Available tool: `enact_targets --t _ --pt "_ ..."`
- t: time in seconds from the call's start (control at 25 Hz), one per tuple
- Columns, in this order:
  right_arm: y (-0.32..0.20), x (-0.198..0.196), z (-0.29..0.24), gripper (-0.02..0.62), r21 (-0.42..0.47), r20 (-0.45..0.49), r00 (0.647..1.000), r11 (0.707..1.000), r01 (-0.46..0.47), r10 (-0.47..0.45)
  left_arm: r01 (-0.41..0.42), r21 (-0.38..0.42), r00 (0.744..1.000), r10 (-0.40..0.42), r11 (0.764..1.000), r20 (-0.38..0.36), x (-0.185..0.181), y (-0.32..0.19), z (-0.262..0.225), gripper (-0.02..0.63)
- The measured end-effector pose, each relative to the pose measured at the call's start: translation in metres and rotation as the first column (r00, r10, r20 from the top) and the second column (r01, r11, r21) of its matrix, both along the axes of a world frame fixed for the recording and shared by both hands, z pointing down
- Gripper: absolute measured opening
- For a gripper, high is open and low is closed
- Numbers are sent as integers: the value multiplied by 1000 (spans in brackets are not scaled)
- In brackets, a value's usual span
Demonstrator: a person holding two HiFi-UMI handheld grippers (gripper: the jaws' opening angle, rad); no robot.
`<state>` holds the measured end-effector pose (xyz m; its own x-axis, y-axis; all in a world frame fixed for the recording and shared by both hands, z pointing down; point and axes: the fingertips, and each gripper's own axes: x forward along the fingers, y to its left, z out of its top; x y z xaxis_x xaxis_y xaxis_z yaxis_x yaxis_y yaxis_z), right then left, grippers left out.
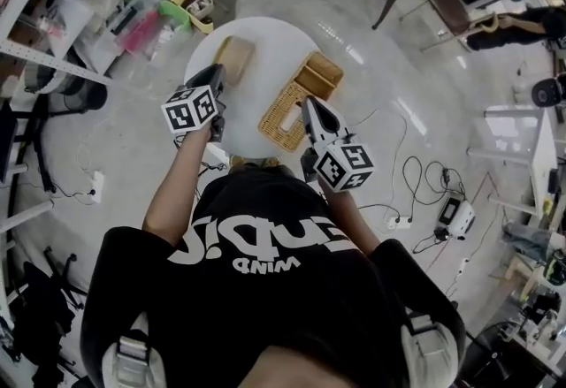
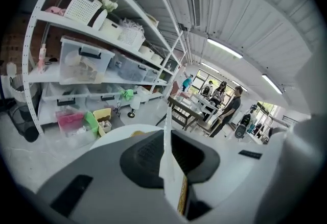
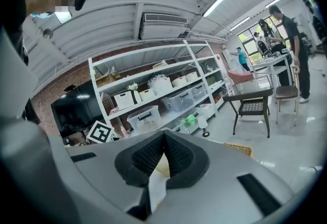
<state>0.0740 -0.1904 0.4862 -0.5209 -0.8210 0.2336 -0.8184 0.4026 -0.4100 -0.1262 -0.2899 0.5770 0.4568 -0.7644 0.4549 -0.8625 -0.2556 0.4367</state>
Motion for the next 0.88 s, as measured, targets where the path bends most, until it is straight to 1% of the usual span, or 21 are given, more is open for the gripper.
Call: enact_targets --t 0.2,0.32,0.44,0.64,0.88 --pt "-1 6 -7 -2 30 2 1000 1000 -5 5 -20 121 999 16 992 36 6 10 -73 43" --pt "-3 3 -7 -2 34 7 1000 999 2 -2 -29 167 998 21 985 51 2 21 -110 41" --pt "-5 -1 -9 -2 42 4 1000 999 21 -21 -27 204 999 18 979 44 -3 37 -137 41" --pt "-12 -4 -16 -2 61 -9 998 997 57 -57 1 269 999 -12 963 41 -10 69 -157 41" --pt "-16 -14 -28 -2 103 -43 993 988 112 -108 10 362 990 -60 932 128 -14 102 -153 40"
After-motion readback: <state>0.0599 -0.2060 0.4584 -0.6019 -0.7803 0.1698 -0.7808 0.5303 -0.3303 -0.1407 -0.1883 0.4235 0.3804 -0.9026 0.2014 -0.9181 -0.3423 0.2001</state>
